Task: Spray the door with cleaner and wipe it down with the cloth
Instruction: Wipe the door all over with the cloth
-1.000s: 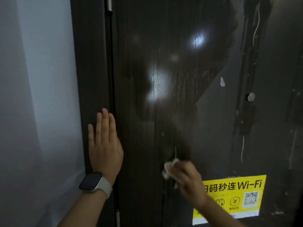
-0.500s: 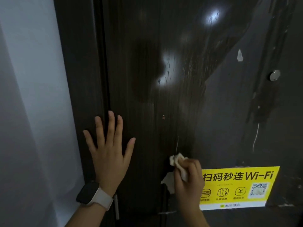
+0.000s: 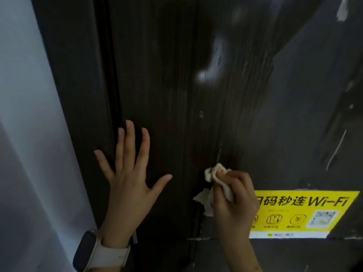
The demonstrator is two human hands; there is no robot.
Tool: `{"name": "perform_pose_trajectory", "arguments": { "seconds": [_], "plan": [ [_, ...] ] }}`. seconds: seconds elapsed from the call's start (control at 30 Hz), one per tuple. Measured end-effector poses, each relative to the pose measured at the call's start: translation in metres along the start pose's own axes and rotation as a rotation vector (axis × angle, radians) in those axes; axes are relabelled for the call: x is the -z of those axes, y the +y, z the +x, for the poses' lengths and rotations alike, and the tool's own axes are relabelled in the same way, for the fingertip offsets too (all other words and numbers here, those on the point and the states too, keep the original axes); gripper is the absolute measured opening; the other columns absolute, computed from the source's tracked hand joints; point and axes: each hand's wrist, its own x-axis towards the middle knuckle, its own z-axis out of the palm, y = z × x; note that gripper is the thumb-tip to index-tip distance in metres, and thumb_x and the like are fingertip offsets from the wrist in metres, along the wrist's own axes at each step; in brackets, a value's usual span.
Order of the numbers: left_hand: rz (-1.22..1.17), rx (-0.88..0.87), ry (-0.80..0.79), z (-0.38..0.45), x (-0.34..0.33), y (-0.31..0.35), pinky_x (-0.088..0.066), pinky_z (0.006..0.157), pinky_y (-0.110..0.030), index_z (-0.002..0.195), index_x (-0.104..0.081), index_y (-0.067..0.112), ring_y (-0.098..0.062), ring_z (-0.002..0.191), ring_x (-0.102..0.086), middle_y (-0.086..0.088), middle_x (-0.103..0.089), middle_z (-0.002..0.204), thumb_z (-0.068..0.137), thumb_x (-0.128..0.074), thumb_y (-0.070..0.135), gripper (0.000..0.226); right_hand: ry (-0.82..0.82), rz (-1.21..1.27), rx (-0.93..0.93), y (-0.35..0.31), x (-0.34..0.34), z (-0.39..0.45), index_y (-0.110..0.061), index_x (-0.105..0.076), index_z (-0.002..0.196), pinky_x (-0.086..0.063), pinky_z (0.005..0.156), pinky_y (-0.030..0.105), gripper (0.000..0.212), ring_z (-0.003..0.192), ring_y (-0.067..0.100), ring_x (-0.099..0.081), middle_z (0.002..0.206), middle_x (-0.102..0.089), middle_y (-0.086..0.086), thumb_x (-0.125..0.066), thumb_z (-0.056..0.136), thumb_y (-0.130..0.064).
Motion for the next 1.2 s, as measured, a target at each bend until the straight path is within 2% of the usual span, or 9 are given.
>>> {"name": "perform_pose_trajectory", "arguments": {
  "seconds": [0.23, 0.37, 0.5, 0.7, 0.8, 0.9, 1.03, 1.1, 1.2],
  "plan": [
    [0.002, -0.013, -0.020, -0.003, 0.002, 0.000, 0.023, 0.113, -0.050, 0.156, 0.001, 0.023, -0.022, 0.150, 0.012, -0.004, 0.016, 0.162, 0.074, -0.070, 0.051, 0.112, 0.122, 0.064, 0.065, -0.039, -0.006, 0.062, -0.001, -0.071, 0.083, -0.044, 0.080, 0.017, 0.020, 0.085, 0.005, -0.059, 0.085, -0.061, 0.010, -0.068, 0.076, 0.017],
    [-0.002, -0.014, -0.020, -0.004, 0.004, -0.001, 0.022, 0.113, -0.051, 0.157, -0.003, 0.019, -0.024, 0.150, 0.011, -0.007, 0.013, 0.163, 0.074, -0.074, 0.047, 0.113, 0.010, 0.017, -0.070, -0.023, -0.005, 0.000, -0.016, -0.068, 0.083, -0.043, 0.078, 0.013, 0.040, 0.088, 0.001, -0.061, 0.084, -0.059, -0.002, -0.066, 0.074, 0.023],
    [0.003, -0.013, -0.023, -0.004, 0.006, -0.001, 0.020, 0.113, -0.054, 0.157, -0.006, 0.018, -0.026, 0.151, 0.008, -0.006, 0.013, 0.162, 0.074, -0.076, 0.046, 0.112, 0.019, -0.012, -0.152, -0.019, -0.005, -0.009, -0.013, -0.069, 0.080, -0.045, 0.079, 0.015, 0.035, 0.088, 0.004, -0.064, 0.084, -0.064, -0.001, -0.067, 0.073, 0.022],
    [-0.003, -0.014, -0.019, -0.002, 0.003, -0.001, 0.018, 0.112, -0.055, 0.156, -0.002, 0.019, -0.025, 0.150, 0.009, -0.007, 0.013, 0.162, 0.074, -0.071, 0.048, 0.111, 0.126, 0.100, -0.061, -0.047, -0.010, 0.057, -0.010, -0.067, 0.081, -0.043, 0.079, 0.015, 0.024, 0.086, 0.000, -0.060, 0.083, -0.062, 0.004, -0.066, 0.079, 0.014],
    [-0.029, -0.012, -0.017, -0.004, 0.002, 0.000, 0.017, 0.112, -0.057, 0.156, -0.001, 0.020, -0.025, 0.150, 0.009, -0.007, 0.013, 0.162, 0.076, -0.066, 0.050, 0.108, 0.022, 0.072, -0.073, -0.032, -0.002, 0.033, -0.010, -0.067, 0.080, -0.043, 0.079, 0.015, 0.028, 0.087, 0.002, -0.061, 0.085, -0.062, 0.005, -0.067, 0.078, 0.018],
    [-0.048, -0.008, -0.011, -0.005, 0.003, 0.000, 0.018, 0.111, -0.056, 0.156, -0.006, 0.017, -0.023, 0.150, 0.012, -0.008, 0.011, 0.162, 0.078, -0.057, 0.053, 0.100, 0.032, -0.022, -0.086, -0.015, -0.003, 0.002, -0.009, -0.069, 0.081, -0.043, 0.080, 0.015, 0.031, 0.089, 0.005, -0.061, 0.086, -0.060, 0.004, -0.065, 0.074, 0.022],
    [-0.041, 0.000, -0.018, -0.004, 0.003, -0.002, 0.015, 0.110, -0.059, 0.156, -0.009, 0.015, -0.022, 0.149, 0.013, -0.011, 0.008, 0.163, 0.078, -0.067, 0.051, 0.104, 0.139, -0.102, -0.039, -0.016, -0.015, -0.007, -0.001, -0.068, 0.090, -0.042, 0.086, 0.019, 0.011, 0.097, 0.014, -0.059, 0.094, -0.057, 0.006, -0.062, 0.080, 0.000],
    [-0.033, -0.012, -0.011, -0.005, 0.002, -0.002, 0.014, 0.110, -0.061, 0.157, -0.008, 0.015, -0.023, 0.150, 0.013, -0.009, 0.011, 0.162, 0.083, -0.070, 0.050, 0.103, 0.172, -0.105, -0.057, -0.022, -0.022, -0.010, -0.002, -0.067, 0.094, -0.041, 0.089, 0.020, 0.018, 0.100, 0.019, -0.058, 0.099, -0.055, 0.008, -0.066, 0.082, -0.016],
    [-0.031, -0.022, -0.005, -0.005, 0.000, -0.002, 0.012, 0.110, -0.063, 0.157, -0.007, 0.016, -0.025, 0.150, 0.011, -0.011, 0.009, 0.163, 0.083, -0.070, 0.050, 0.103, 0.212, -0.145, -0.028, -0.019, -0.030, -0.014, -0.005, -0.069, 0.094, -0.045, 0.085, 0.027, 0.020, 0.095, 0.024, -0.058, 0.100, -0.055, 0.009, -0.071, 0.083, -0.021]
  ]
}}
